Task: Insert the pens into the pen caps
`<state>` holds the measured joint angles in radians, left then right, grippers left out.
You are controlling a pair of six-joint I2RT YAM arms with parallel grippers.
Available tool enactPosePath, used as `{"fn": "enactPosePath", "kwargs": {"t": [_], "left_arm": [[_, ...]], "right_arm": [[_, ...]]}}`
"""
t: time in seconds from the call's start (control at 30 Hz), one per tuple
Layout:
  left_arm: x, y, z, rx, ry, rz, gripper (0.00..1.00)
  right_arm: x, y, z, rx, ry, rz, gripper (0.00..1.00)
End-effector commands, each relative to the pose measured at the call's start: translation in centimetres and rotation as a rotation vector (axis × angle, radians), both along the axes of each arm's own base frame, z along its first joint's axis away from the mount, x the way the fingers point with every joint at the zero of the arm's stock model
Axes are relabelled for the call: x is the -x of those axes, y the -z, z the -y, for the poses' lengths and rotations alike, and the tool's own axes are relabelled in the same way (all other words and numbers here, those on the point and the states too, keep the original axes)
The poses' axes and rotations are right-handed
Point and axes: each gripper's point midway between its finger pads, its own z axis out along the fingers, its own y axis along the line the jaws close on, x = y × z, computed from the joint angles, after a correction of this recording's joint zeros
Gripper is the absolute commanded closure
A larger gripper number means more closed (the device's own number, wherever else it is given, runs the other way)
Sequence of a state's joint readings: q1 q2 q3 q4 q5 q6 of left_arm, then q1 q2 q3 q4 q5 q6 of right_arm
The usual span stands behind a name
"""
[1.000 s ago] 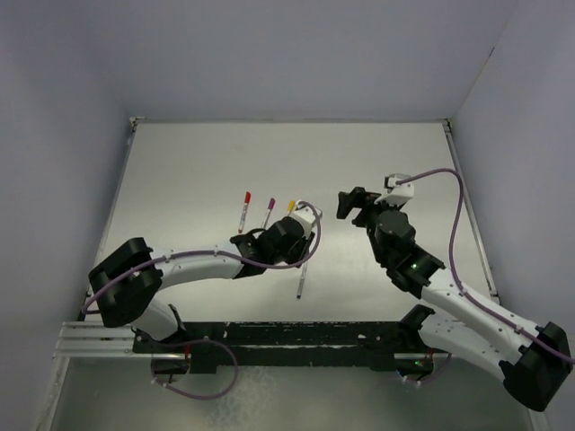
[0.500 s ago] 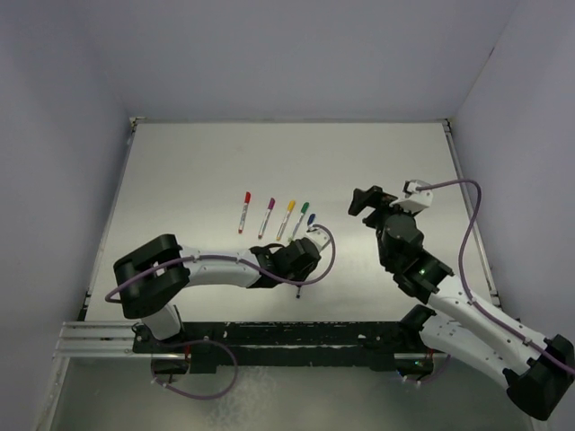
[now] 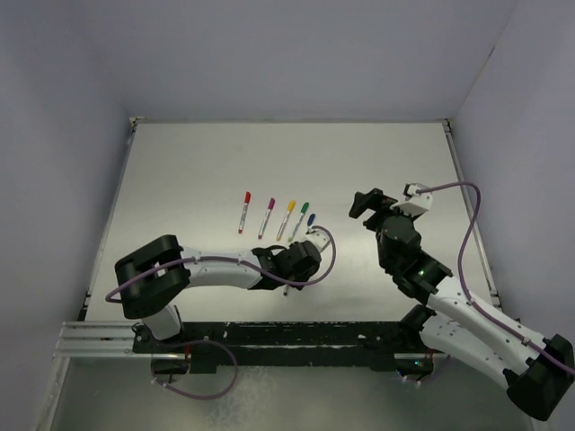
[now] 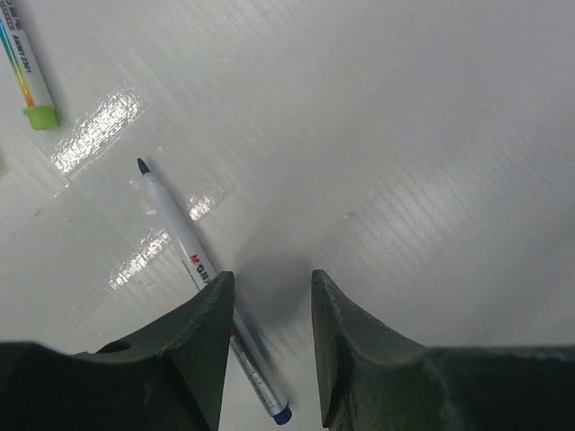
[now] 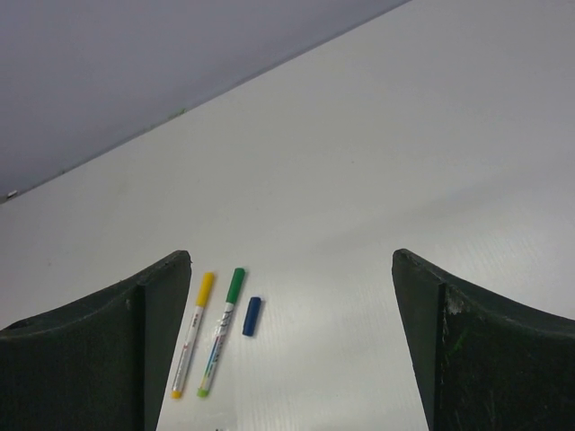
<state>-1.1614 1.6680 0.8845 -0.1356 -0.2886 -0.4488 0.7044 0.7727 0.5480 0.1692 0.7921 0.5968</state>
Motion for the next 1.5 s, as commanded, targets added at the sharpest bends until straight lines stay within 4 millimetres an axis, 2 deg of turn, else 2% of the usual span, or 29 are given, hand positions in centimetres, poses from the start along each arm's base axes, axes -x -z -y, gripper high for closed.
{"fn": "enactPosePath", "kwargs": {"t": [0.0,0.2,0.37,0.43,0.53,0.63,0.73,0.9,1.2,1.47], "left_arm": [[-0.4,-0.9,-0.4,0.003,-0.064,0.018,0.57],[-0.9,-2.4,-0.6,0.027,-0.068,0.063,0.57],[-1.4,-5.5,-0.4,0.113,-0.071,0.127,0.57],[-1.8,-6.8,-1.0,0.134,-0.098,0.160,0.57],[-2.3,-7.6,-2.8,0.096,-0.159,0.198,0.56],[-2.5,-6.6,-4.2,0.022,-0.192,0.201,0.55],[-2.1,-5.0,-4.5,-0.022,-0.196,0.167,0.54],[-1.6,-3.1,-4.1,-0.033,-0.194,0.121,0.52],[-1.8,-1.6,-3.6,-0.018,-0.176,0.057,0.51],[-1.1,-0.4,-2.6,0.014,-0.143,-0.008,0.50]], "right_arm": [[-0.2,-0.4,-0.1,-0.041,0.006,0.025,0.06],[-0.4,0.2,-0.8,-0.047,-0.017,0.011,0.06],[-0.5,0.5,-1.3,-0.047,-0.040,0.001,0.07],[-0.6,0.6,-1.4,-0.045,-0.043,-0.003,0.07],[-0.6,0.8,-1.5,-0.048,-0.048,-0.006,0.07],[-0.7,0.7,-1.8,-0.058,-0.055,-0.001,0.07],[-0.7,0.7,-2.1,-0.060,-0.068,-0.004,0.07],[-0.7,0.8,-2.3,-0.063,-0.078,-0.010,0.07],[-0.5,1.0,-2.2,-0.063,-0.083,-0.013,0.07],[-0.6,1.1,-2.4,-0.063,-0.084,-0.016,0.08]]}}
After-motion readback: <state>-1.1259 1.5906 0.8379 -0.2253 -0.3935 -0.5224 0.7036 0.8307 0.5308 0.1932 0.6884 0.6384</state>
